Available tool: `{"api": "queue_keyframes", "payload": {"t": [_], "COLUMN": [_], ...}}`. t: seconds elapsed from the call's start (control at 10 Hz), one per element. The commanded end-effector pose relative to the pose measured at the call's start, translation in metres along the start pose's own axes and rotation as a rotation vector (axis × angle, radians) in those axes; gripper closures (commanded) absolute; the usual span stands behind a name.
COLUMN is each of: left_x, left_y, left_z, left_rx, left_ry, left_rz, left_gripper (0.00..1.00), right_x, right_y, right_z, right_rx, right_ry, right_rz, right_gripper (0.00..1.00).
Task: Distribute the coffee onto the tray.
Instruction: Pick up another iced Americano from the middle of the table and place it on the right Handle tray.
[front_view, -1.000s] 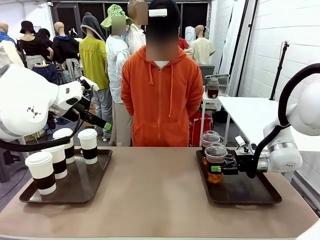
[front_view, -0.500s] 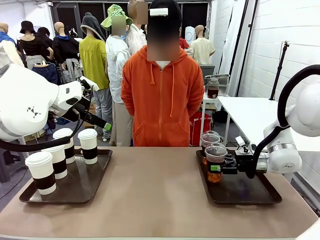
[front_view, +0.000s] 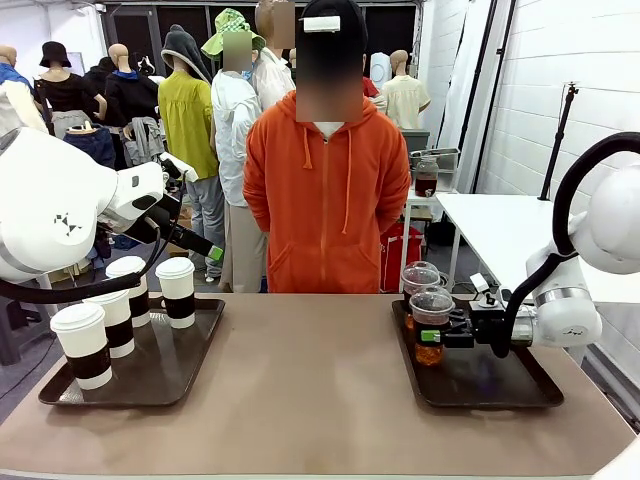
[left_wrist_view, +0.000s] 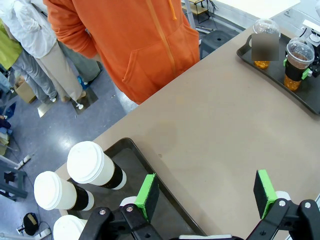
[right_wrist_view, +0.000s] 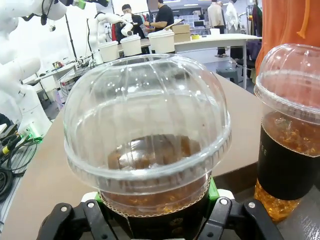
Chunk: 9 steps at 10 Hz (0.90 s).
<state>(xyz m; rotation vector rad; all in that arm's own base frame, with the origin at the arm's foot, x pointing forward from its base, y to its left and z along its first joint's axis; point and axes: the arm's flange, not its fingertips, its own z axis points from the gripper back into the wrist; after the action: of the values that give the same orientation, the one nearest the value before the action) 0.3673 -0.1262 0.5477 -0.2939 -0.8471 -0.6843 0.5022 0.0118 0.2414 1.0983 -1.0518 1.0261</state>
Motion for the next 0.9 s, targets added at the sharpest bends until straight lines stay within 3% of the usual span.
{"api": "queue_keyframes", "payload": {"t": [0.0,0.1,0.2,0.8], "left_x": [0.000,0.000,0.000,0.000], "left_y": [0.001,0.001,0.001,0.001], "left_z": [0.000,0.000,0.000,0.000], "left_rx": [-0.003,-0.003,-0.003,-0.003], "left_ry": [-0.002,-0.002,-0.002,-0.002], "left_rz": [0.005,0.005,0.005,0.005], "left_gripper": [0.00,0.00,0.00,0.00], "right_x": [0.004,0.004,0.004,0.001], "right_y": [-0.007,-0.006,-0.006,0.008], "right_z": [-0.005,-0.005,-0.004,0.010], "right_rx": [-0.021,-0.017,-0.011,-0.043], "right_ry": [-0.012,0.001,0.002,0.033], "right_rz": [-0.020,-0.039,-0.043,-0.081], "right_gripper": [0.22,0.20,0.00,0.00]}}
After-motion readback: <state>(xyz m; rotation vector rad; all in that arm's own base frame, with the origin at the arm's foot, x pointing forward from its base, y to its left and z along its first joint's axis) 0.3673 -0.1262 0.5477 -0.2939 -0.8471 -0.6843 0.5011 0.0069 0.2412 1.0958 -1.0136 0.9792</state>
